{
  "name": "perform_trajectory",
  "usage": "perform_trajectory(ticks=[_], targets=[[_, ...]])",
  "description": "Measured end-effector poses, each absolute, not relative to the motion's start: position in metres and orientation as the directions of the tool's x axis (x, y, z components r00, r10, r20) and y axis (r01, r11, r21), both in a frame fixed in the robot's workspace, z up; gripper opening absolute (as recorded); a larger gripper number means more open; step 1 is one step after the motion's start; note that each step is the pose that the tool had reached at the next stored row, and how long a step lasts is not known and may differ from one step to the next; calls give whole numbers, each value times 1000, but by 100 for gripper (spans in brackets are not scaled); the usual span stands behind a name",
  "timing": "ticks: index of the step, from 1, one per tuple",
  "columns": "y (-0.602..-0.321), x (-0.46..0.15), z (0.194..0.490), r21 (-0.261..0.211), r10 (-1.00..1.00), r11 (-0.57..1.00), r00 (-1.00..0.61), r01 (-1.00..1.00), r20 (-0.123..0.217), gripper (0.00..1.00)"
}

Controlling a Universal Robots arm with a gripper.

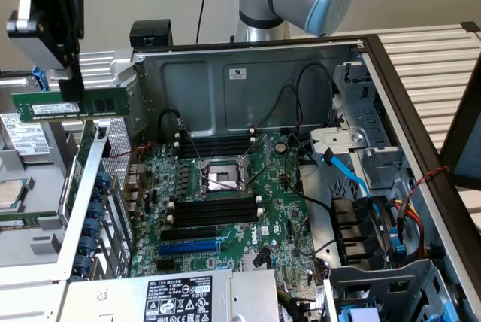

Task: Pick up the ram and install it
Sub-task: 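Pick up the ram and move it above insertion slot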

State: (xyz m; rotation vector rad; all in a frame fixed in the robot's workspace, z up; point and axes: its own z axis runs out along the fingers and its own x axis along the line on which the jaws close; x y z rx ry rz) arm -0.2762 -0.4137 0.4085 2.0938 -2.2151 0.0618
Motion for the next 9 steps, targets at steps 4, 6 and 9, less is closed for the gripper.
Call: perform_trajectory(ticks=[4, 6, 9], targets=[[-414, -260, 409, 34, -994, 58, -54, -998, 95, 12], [-414, -252, 409, 34, -994, 58, -54, -998, 95, 12], [-414, -240, 408, 34, -994, 58, -54, -998, 95, 12]])
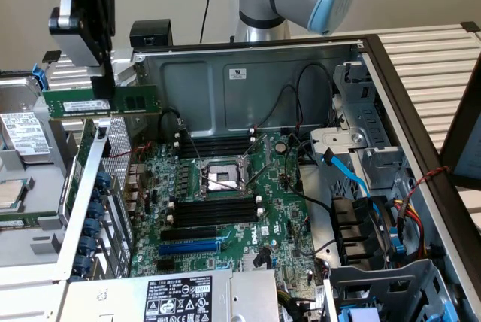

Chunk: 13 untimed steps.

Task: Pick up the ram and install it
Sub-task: 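Pick up the ram and move it above insertion slot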

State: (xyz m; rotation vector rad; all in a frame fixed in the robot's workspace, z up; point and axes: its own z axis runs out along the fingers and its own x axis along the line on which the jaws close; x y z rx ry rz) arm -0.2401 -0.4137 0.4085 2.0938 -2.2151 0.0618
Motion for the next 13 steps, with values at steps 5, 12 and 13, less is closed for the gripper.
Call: perform_trajectory(ticks=[5, 12, 13], targets=[[-414, -217, 409, 34, -994, 58, -54, -998, 95, 12], [-414, -189, 408, 34, -994, 58, -54, -998, 95, 12], [-414, -186, 408, 34, -994, 58, -54, -998, 95, 12]])
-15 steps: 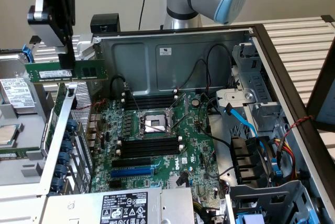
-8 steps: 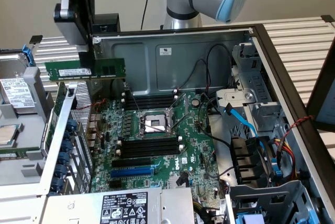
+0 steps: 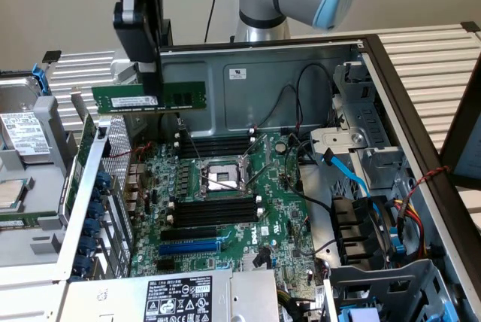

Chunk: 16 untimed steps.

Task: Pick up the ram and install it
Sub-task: 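Pick up the ram and move it above insertion slot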

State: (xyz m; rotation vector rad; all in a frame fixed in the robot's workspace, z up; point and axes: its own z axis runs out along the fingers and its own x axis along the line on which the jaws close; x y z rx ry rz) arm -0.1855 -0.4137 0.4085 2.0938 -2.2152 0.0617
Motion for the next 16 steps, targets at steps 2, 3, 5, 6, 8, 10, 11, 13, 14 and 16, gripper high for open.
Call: perform_trajectory(ticks=[2, 3, 5, 6, 8, 10, 11, 13, 14, 16], targets=[[-414, -178, 409, 34, -994, 58, -54, -998, 95, 12], [-414, -174, 409, 34, -994, 58, -54, -998, 95, 12], [-414, -167, 409, 34, -994, 58, -54, -998, 95, 12], [-414, -163, 409, 34, -994, 58, -54, -998, 95, 12], [-414, -156, 409, 34, -994, 58, -54, -998, 95, 12], [-414, -149, 409, 34, -994, 58, -54, -998, 95, 12], [-414, -146, 409, 34, -994, 58, -54, -998, 95, 12], [-414, -139, 409, 34, -994, 58, -54, -998, 95, 12], [-414, -136, 409, 34, -994, 58, -54, -998, 95, 12], [-414, -132, 409, 34, -994, 58, -54, -998, 95, 12]])
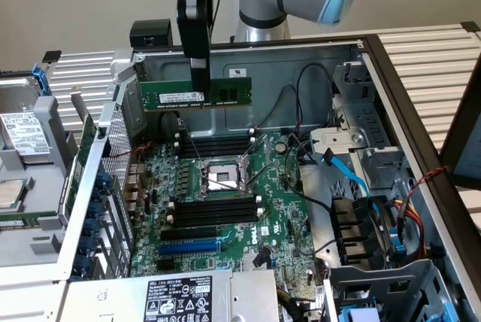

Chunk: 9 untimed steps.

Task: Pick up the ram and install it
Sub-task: 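Pick up the ram and move it above insertion slot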

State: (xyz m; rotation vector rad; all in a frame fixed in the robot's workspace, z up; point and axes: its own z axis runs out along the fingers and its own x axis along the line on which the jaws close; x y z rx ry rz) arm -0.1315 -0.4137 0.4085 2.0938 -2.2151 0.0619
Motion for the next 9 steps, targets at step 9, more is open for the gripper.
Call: perform_trajectory(ticks=[9], targets=[[-414, -128, 408, 34, -994, 58, -55, -998, 94, 12]])
